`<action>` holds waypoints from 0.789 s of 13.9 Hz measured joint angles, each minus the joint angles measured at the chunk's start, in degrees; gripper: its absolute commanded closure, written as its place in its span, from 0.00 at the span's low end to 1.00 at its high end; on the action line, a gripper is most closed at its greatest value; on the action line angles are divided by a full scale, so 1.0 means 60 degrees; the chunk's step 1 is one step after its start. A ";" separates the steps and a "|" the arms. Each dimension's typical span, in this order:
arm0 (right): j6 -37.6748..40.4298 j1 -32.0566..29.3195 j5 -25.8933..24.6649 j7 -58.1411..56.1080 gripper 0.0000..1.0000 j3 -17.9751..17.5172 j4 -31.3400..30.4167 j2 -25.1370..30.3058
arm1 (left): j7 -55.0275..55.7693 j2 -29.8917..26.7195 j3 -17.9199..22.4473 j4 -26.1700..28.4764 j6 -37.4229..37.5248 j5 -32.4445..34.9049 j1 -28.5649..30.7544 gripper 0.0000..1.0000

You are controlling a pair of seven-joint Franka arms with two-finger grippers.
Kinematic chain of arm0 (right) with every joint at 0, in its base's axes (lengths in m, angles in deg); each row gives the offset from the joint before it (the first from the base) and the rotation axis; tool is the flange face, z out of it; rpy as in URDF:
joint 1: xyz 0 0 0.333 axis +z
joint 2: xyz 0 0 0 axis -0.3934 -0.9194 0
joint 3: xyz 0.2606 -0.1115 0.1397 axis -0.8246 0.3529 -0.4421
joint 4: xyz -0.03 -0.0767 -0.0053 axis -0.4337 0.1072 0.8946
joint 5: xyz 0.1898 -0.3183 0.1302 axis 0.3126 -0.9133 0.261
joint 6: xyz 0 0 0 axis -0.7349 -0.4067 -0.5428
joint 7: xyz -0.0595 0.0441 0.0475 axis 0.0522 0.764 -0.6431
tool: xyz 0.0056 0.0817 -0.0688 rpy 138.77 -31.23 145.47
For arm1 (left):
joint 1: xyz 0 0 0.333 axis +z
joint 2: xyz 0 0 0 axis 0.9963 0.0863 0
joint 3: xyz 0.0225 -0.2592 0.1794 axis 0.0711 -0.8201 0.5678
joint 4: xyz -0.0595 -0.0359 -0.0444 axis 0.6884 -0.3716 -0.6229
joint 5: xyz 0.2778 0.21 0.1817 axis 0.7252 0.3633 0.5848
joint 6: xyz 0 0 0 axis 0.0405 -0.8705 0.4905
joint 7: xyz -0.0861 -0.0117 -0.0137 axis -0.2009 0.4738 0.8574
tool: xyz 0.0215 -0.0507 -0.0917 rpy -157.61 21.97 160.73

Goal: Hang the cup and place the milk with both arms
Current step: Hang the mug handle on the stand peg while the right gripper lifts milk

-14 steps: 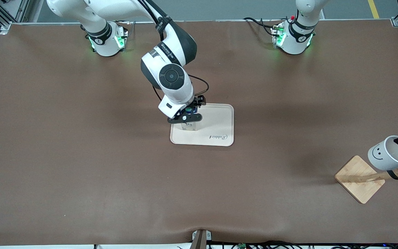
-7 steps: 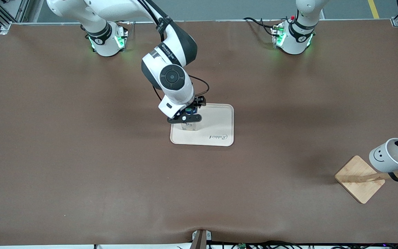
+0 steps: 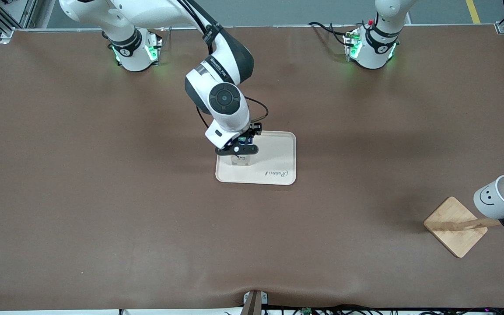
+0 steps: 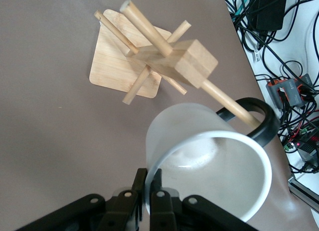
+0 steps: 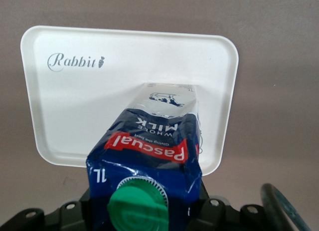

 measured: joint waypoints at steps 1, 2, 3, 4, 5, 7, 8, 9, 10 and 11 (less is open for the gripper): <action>0.0018 -0.0017 0.0000 0.0001 1.00 0.0034 0.0015 0.0003 | -0.0124 0.0047 0.0001 -0.0001 0.0000 -0.0029 0.0095 1.00; 0.0122 -0.0062 0.0002 0.0003 1.00 0.0065 0.0076 0.0015 | -0.0246 0.0097 0.0003 -0.0004 0.0000 -0.0061 0.0200 0.92; 0.0363 -0.0143 0.0034 0.0009 1.00 0.0090 0.0219 0.0041 | -0.0304 0.0144 0.0003 -0.0005 0.0000 -0.0086 0.0270 0.62; 0.0825 -0.0288 0.0193 0.0020 1.00 0.0118 0.0501 0.0092 | -0.0323 0.0189 0.0003 -0.0007 0.0000 -0.0093 0.0298 0.19; 0.1518 -0.0507 0.0477 0.0024 1.00 0.0143 0.0907 0.0186 | -0.0330 0.0224 -0.0001 -0.0011 -0.0001 -0.0094 0.0298 0.00; 0.3277 -0.1182 0.0754 0.0022 1.00 0.0176 0.1863 0.0442 | -0.0360 0.0243 -0.0055 -0.0034 -0.0002 -0.0094 0.0282 0.00; 0.3921 -0.1571 0.0756 0.0016 1.00 0.0194 0.2190 0.0595 | -0.0446 0.0242 -0.0097 -0.0077 -0.0002 -0.0094 0.0260 0.00; 0.4246 -0.1945 0.0731 0.0003 1.00 0.0214 0.2349 0.0771 | -0.0516 0.0238 -0.0150 -0.0131 -0.0001 -0.0094 0.0240 0.00; 0.4459 -0.2308 0.0694 0.0000 1.00 0.0226 0.2378 0.0946 | -0.0584 0.0224 -0.0224 -0.0182 0.0006 -0.0094 0.0230 0.00; 0.4656 -0.2601 0.0584 -0.0006 1.00 0.0238 0.2377 0.1066 | -0.0628 0.0190 -0.0313 -0.0209 0.0017 -0.0085 0.0225 0.00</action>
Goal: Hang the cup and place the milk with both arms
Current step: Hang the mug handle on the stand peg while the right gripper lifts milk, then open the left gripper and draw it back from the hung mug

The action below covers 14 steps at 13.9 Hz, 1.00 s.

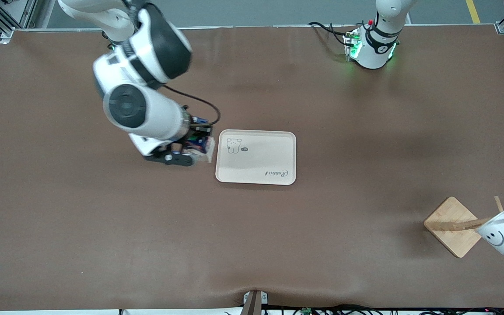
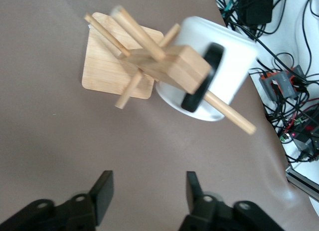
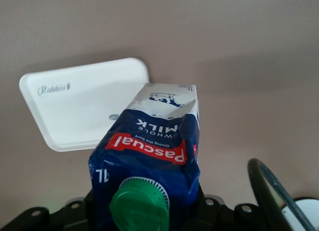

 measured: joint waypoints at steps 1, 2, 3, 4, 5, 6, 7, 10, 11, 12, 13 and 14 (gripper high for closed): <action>0.0183 -0.0249 -0.0237 -0.0005 1.00 0.0015 -0.0003 0.0066 | -0.0058 -0.0053 -0.0121 -0.0010 0.0041 0.0079 -0.0005 0.00; 0.0318 -0.0511 -0.0433 -0.0137 1.00 0.0022 -0.0030 0.0101 | -0.0151 -0.0121 -0.0336 -0.0017 0.0139 0.0378 -0.0008 0.00; 0.0378 -0.0794 -0.0533 -0.0499 1.00 0.0033 -0.0090 0.0132 | -0.0178 -0.0185 -0.0645 -0.0027 0.0244 0.0902 -0.0011 0.00; 0.0395 -0.1141 -0.0602 -0.1052 1.00 0.0047 -0.0230 0.0193 | -0.0179 -0.0258 -0.1050 -0.0035 0.0359 0.1615 -0.0020 0.00; 0.0406 -0.1589 -0.0627 -0.1766 1.00 0.0059 -0.0422 0.0261 | -0.0171 -0.0336 -0.1520 -0.0040 0.0473 0.2380 -0.0037 0.00; 0.0411 -0.2109 -0.0632 -0.2524 1.00 0.0072 -0.0638 0.0330 | -0.0157 -0.0416 -0.1976 -0.0043 0.0565 0.3024 -0.0060 0.00; 0.0412 -0.2636 -0.0635 -0.3256 1.00 0.0083 -0.0864 0.0401 | -0.0153 -0.0509 -0.2346 -0.0045 0.0686 0.3456 -0.0088 0.00; 0.0407 -0.4141 -0.0639 -0.5383 1.00 0.0110 -0.1468 0.0542 | -0.0176 -0.0820 -0.3037 -0.0049 0.1708 0.3764 -0.0132 0.00; 0.0394 -0.4591 -0.0645 -0.5941 1.00 0.0114 -0.1651 0.0557 | -0.0209 -0.0878 -0.3221 -0.0050 0.2060 0.3772 -0.0133 0.00; 0.0369 -0.5002 -0.0696 -0.6497 1.00 0.0115 -0.1845 0.0566 | -0.0305 -0.0926 -0.3392 -0.0051 0.2360 0.3780 -0.0132 0.00; 0.0288 -0.5326 -0.0867 -0.6991 1.00 0.0115 -0.2047 0.0572 | -0.0448 -0.0996 -0.3529 -0.0054 0.2595 0.3785 -0.0134 0.00; 0.0116 -0.5572 -0.1059 -0.7362 1.00 0.0114 -0.2255 0.0579 | -0.0598 -0.1095 -0.3648 -0.0059 0.2789 0.3788 -0.0131 0.00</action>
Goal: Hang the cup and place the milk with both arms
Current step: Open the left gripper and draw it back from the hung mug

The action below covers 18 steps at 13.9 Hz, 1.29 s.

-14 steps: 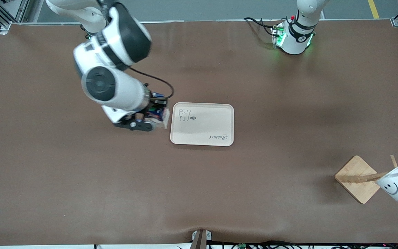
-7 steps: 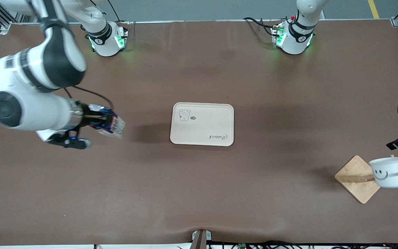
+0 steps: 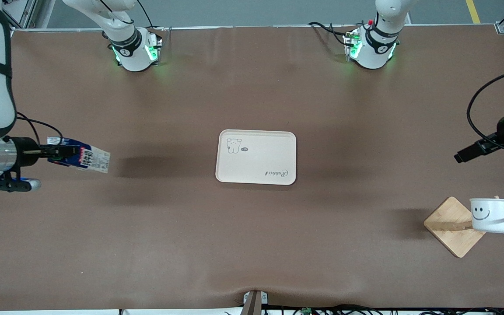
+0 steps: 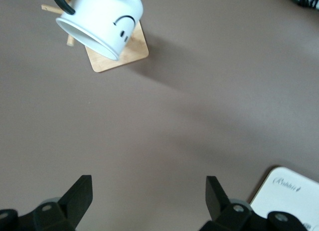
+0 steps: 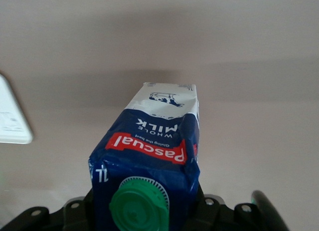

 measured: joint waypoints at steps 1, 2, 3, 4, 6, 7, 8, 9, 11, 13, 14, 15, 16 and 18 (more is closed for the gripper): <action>-0.0212 -0.0197 -0.0124 -0.0258 1.00 -0.0002 -0.0216 0.0005 | -0.0162 -0.0123 -0.0109 -0.0005 0.0155 0.0001 0.0000 0.00; -0.0454 -0.0360 -0.0206 -0.0441 1.00 -0.0002 -0.0450 0.0009 | -0.0331 -0.0246 -0.0211 -0.0008 0.0305 0.0002 0.0000 0.00; -0.0756 -0.0492 -0.0299 -0.0588 1.00 -0.0003 -0.0728 0.0013 | -0.0531 -0.0350 -0.0298 -0.0009 0.0463 0.0002 -0.0001 0.00; -0.1087 -0.0601 -0.0338 -0.0708 1.00 -0.0003 -0.1069 0.0015 | -0.0768 -0.0453 -0.0361 -0.0010 0.0580 0.0002 -0.0005 0.00; -0.1715 -0.0741 -0.0350 -0.0871 1.00 -0.0004 -0.1827 0.0017 | -0.1341 -0.0701 -0.0398 -0.0010 0.0689 0.0002 -0.0012 0.00; -0.1966 -0.0768 -0.0352 -0.0934 1.00 -0.0004 -0.2172 0.0016 | -0.1593 -0.0811 -0.0397 -0.0010 0.0729 0.0002 -0.0012 0.00; -0.2136 -0.0771 -0.0353 -0.1002 1.00 -0.0006 -0.2432 0.0016 | -0.1775 -0.0887 -0.0387 -0.0009 0.0742 0.0002 -0.0022 0.00; -0.2256 -0.0771 -0.0354 -0.1029 1.00 -0.0013 -0.2606 0.0017 | -0.1875 -0.0941 -0.0322 -0.0009 0.0746 0.0002 -0.0078 0.00; -0.2505 -0.0772 -0.0355 -0.1034 1.00 -0.0017 -0.2840 0.0036 | -0.1974 -0.1067 0.0309 -0.0011 0.0753 -0.0037 -0.0679 0.00; -0.2582 -0.0780 -0.0355 -0.1035 1.00 -0.0017 -0.2943 0.0127 | -0.1988 -0.1308 0.1620 -0.0011 0.0780 -0.0370 -0.1886 0.00; -0.2615 -0.0789 -0.0355 -0.1035 1.00 -0.0017 -0.2990 0.0141 | -0.2023 -0.1451 0.2363 -0.0011 0.0816 -0.0587 -0.2540 0.00; -0.2629 -0.0798 -0.0354 -0.1036 1.00 -0.0017 -0.3006 0.0151 | -0.2133 -0.1601 0.3138 -0.0006 0.0883 -0.0779 -0.3201 0.00; -0.2648 -0.0805 -0.0351 -0.1037 1.00 -0.0018 -0.3032 0.0163 | -0.2320 -0.1756 0.3939 0.0027 0.0948 -0.0945 -0.3854 0.00; -0.2690 -0.0810 -0.0349 -0.1038 0.82 -0.0018 -0.3091 0.0200 | -0.2792 -0.2104 0.5489 0.0257 0.1011 -0.1391 -0.5036 0.00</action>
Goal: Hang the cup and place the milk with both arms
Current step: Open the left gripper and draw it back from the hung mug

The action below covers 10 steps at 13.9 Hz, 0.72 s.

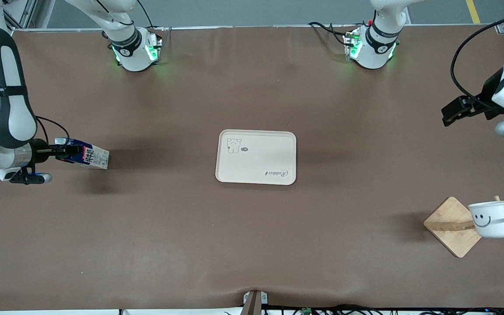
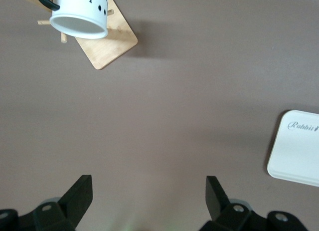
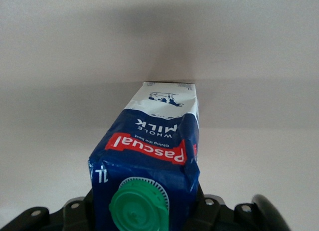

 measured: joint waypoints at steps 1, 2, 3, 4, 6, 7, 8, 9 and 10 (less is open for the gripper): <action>-0.0022 -0.0002 0.0000 0.0000 0.77 0.0000 -0.0030 0.0020 | -0.0180 -0.0192 0.0674 0.0185 0.0007 -0.0203 -0.0494 0.00; -0.0039 -0.0002 0.0000 0.0000 0.54 0.0000 -0.0056 0.0037 | -0.0290 -0.0377 0.1202 0.0382 0.0007 -0.0321 -0.0918 0.00; -0.0047 -0.0003 0.0000 -0.0001 0.33 -0.0001 -0.0069 0.0047 | -0.0346 -0.0569 0.1583 0.0595 -0.0007 -0.0373 -0.1275 0.00; -0.0049 -0.0003 0.0000 -0.0001 0.30 -0.0002 -0.0073 0.0050 | -0.0349 -0.0767 0.1822 0.0822 -0.0035 -0.0384 -0.1559 0.00; -0.0048 -0.0010 -0.0001 -0.0001 0.20 -0.0001 -0.0093 0.0052 | -0.0349 -0.1179 0.2074 0.1300 -0.0135 -0.0384 -0.1958 0.00; -0.0046 -0.0016 -0.0002 -0.0001 0.17 -0.0001 -0.0107 0.0057 | -0.0341 -0.1345 0.2136 0.1491 -0.0180 -0.0385 -0.2077 0.00; -0.0048 -0.0023 -0.0006 -0.0001 0.17 0.0000 -0.0144 0.0054 | -0.0327 -0.1465 0.2157 0.1621 -0.0218 -0.0385 -0.2136 0.00; -0.0062 -0.0029 -0.0006 0.0000 0.16 0.0000 -0.0204 0.0052 | -0.0325 -0.1536 0.2166 0.1697 -0.0247 -0.0385 -0.2174 0.00; -0.0081 -0.0034 -0.0007 0.0000 0.16 0.0003 -0.0254 0.0052 | -0.0324 -0.1570 0.2178 0.1734 -0.0266 -0.0385 -0.2216 0.00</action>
